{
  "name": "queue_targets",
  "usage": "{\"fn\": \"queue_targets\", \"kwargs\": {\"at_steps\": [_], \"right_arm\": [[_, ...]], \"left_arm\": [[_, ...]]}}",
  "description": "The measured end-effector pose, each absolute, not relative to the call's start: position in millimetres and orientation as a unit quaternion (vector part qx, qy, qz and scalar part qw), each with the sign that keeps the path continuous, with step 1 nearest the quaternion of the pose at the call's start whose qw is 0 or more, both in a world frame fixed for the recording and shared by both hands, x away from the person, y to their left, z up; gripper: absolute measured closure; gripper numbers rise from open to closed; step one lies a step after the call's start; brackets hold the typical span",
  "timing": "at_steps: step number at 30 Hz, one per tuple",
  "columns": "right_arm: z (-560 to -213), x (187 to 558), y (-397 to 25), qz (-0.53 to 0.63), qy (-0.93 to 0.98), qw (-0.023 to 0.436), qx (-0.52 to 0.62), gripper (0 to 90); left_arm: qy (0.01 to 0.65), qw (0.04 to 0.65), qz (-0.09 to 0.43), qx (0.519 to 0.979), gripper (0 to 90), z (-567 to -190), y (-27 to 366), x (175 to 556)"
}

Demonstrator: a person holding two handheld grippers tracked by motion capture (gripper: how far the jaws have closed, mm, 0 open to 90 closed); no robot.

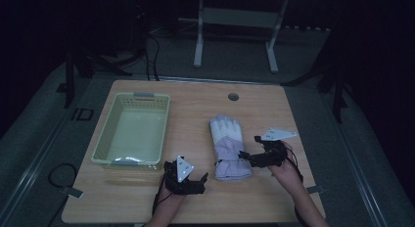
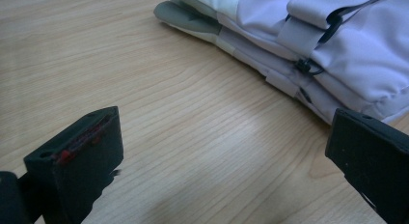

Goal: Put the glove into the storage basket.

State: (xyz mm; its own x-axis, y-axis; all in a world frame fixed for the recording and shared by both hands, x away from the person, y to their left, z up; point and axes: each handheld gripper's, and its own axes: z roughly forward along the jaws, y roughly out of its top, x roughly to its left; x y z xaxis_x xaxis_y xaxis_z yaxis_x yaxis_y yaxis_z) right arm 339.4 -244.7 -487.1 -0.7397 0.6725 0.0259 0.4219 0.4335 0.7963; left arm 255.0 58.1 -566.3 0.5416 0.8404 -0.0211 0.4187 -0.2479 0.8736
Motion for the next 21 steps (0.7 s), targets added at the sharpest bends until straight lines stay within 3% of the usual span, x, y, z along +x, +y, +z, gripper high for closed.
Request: {"fn": "queue_targets", "kwargs": {"at_steps": [6, 10, 15, 19, 21], "right_arm": [[-496, 338, -253, 0.409, 0.836, 0.148, 0.334, 10.9], [-495, 338, -255, 0.413, 0.833, 0.159, 0.333, 11.7], [-491, 342, -254, 0.408, 0.827, 0.191, 0.337, 18.7], [-487, 346, -252, 0.405, 0.823, 0.216, 0.334, 31.8], [-485, 347, -248, 0.4, 0.822, 0.237, 0.328, 33.1]], "left_arm": [[0.412, 0.449, 0.198, 0.768, 0.0, -559, 50, 256], [0.397, 0.45, 0.216, 0.771, 0.0, -549, 48, 260], [0.397, 0.455, 0.207, 0.77, 0.0, -535, 41, 261], [0.412, 0.44, 0.194, 0.774, 0.0, -522, 29, 266], [0.409, 0.432, 0.193, 0.78, 0.0, -517, 22, 270]]}}
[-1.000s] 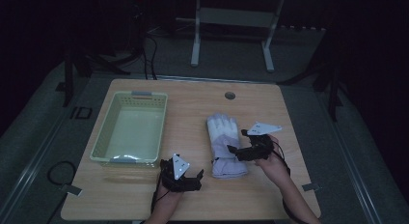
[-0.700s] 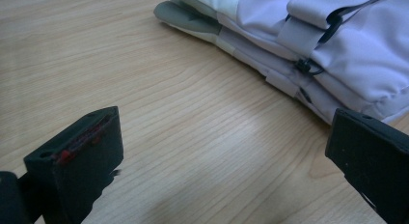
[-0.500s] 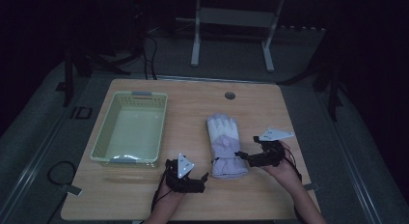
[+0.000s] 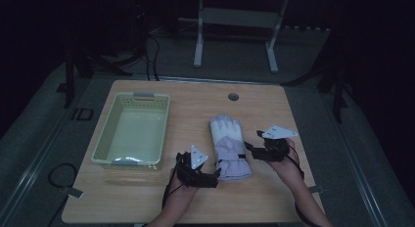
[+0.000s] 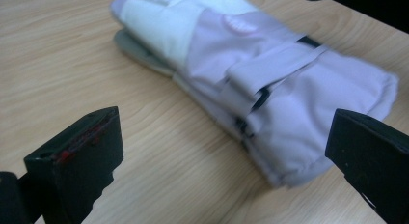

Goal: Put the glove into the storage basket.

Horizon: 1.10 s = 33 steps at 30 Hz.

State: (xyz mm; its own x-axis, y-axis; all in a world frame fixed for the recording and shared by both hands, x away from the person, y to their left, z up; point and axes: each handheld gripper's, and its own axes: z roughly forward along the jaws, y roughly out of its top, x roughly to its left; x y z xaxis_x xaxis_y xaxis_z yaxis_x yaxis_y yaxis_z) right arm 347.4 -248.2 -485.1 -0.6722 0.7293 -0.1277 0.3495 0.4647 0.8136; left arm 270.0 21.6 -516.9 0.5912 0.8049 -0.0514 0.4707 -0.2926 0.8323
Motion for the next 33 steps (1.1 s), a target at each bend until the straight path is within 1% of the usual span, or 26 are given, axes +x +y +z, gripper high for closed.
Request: {"fn": "queue_targets", "kwargs": {"at_steps": [1, 2, 4, 7, 8, 9, 13, 17, 20, 23, 24, 25, 26, 29, 33], "right_arm": [[-484, 348, -247, 0.402, 0.821, 0.239, 0.327, 35.3], [-483, 349, -245, 0.406, 0.821, 0.236, 0.325, 35.7], [-483, 351, -242, 0.407, 0.819, 0.243, 0.324, 38.4], [-486, 355, -239, 0.41, 0.818, 0.237, 0.327, 38.4], [-489, 358, -236, 0.408, 0.82, 0.232, 0.328, 38.4], [-492, 359, -235, 0.409, 0.819, 0.229, 0.33, 38.4], [-506, 362, -233, 0.398, 0.826, 0.207, 0.34, 38.3], [-521, 362, -233, 0.381, 0.836, 0.184, 0.349, 37.1], [-529, 362, -232, 0.361, 0.844, 0.187, 0.351, 37.5], [-532, 363, -228, 0.347, 0.849, 0.175, 0.357, 41.2], [-532, 363, -228, 0.347, 0.849, 0.175, 0.357, 41.2], [-532, 362, -224, 0.338, 0.856, 0.18, 0.346, 45.0], [-532, 363, -223, 0.335, 0.858, 0.178, 0.347, 45.1], [-534, 368, -222, 0.334, 0.859, 0.151, 0.357, 46.0], [-541, 377, -231, 0.363, 0.843, 0.079, 0.389, 45.9]], "left_arm": [[0.413, 0.43, 0.19, 0.78, 0.0, -515, 18, 272], [0.411, 0.435, 0.184, 0.78, 0.0, -513, 15, 274], [0.407, 0.428, 0.187, 0.785, 0.0, -510, 7, 277], [0.406, 0.423, 0.188, 0.788, 0.0, -510, 3, 279], [0.412, 0.425, 0.191, 0.783, 8.8, -511, -5, 281], [0.414, 0.427, 0.189, 0.781, 14.7, -512, -7, 281], [0.426, 0.427, 0.159, 0.782, 15.2, -521, -8, 285], [0.438, 0.411, 0.141, 0.787, 19.3, -534, -10, 285], [0.444, 0.419, 0.125, 0.782, 19.0, -545, -8, 287], [0.454, 0.421, 0.108, 0.778, 18.1, -552, -7, 291], [0.454, 0.421, 0.108, 0.778, 17.2, -552, -7, 291], [0.456, 0.421, 0.102, 0.778, 17.1, -556, -6, 293], [0.459, 0.421, 0.096, 0.776, 16.7, -557, -5, 294], [0.457, 0.419, 0.091, 0.779, 16.1, -559, -5, 296], [0.457, 0.419, 0.075, 0.781, 14.9, -563, -3, 300]]}}
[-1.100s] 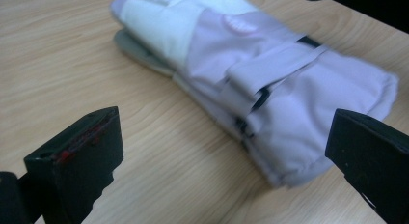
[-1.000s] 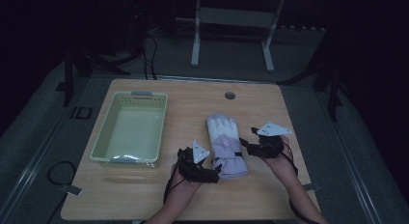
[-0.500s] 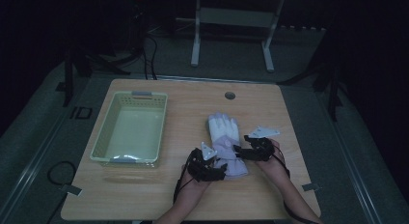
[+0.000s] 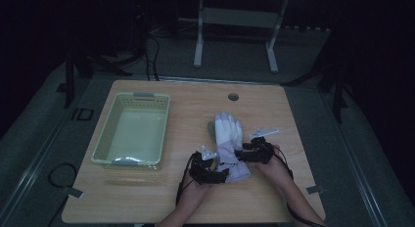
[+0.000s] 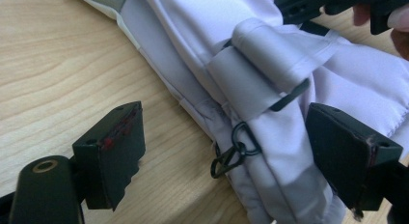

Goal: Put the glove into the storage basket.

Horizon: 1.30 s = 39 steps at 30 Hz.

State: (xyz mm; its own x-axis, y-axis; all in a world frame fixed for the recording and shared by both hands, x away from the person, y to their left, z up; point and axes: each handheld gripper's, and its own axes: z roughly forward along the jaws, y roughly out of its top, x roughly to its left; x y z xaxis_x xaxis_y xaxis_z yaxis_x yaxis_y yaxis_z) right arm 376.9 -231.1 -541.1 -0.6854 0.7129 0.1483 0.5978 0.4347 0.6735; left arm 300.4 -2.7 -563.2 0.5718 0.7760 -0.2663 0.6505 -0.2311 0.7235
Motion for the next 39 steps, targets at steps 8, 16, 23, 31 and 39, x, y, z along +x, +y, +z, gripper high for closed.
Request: {"fn": "queue_targets", "kwargs": {"at_steps": [8, 16, 23, 31, 39], "right_arm": [[-555, 389, -246, 0.412, 0.818, -0.028, 0.401, 55.7], [-544, 373, -230, 0.389, 0.836, 0.058, 0.382, 79.8], [-535, 360, -218, 0.368, 0.844, 0.126, 0.371, 81.8], [-524, 357, -214, 0.369, 0.844, 0.137, 0.364, 82.0], [-507, 354, -207, 0.377, 0.839, 0.145, 0.365, 82.0]], "left_arm": [[0.433, 0.419, 0.047, 0.797, 21.2, -564, -2, 308], [0.42, 0.418, 0.019, 0.805, 57.8, -556, -2, 307], [0.418, 0.412, 0.009, 0.809, 71.2, -549, 0, 308], [0.408, 0.407, 0.009, 0.818, 73.0, -538, 4, 309], [0.395, 0.4, 0.024, 0.827, 73.2, -517, 10, 306]]}}
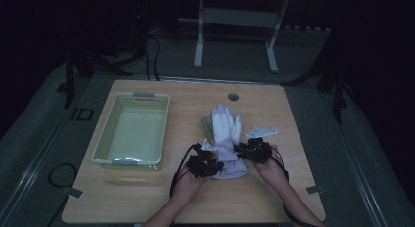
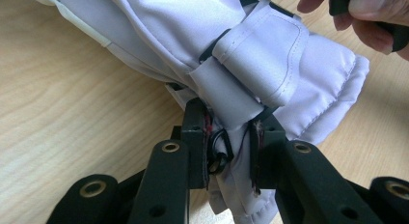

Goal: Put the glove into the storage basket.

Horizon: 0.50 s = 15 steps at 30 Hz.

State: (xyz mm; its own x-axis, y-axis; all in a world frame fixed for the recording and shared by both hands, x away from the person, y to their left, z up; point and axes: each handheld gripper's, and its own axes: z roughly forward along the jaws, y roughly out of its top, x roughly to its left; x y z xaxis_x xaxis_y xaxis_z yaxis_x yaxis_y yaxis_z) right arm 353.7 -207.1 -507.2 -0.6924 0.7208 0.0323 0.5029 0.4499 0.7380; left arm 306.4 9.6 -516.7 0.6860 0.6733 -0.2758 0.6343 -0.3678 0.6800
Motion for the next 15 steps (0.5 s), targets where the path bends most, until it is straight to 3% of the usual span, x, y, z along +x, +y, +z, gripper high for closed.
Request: {"fn": "queue_targets", "kwargs": {"at_steps": [15], "right_arm": [[-462, 356, -178, 0.394, 0.827, 0.17, 0.363, 81.9]], "left_arm": [[0.383, 0.397, 0.055, 0.832, 73.3, -471, 35, 310]]}}
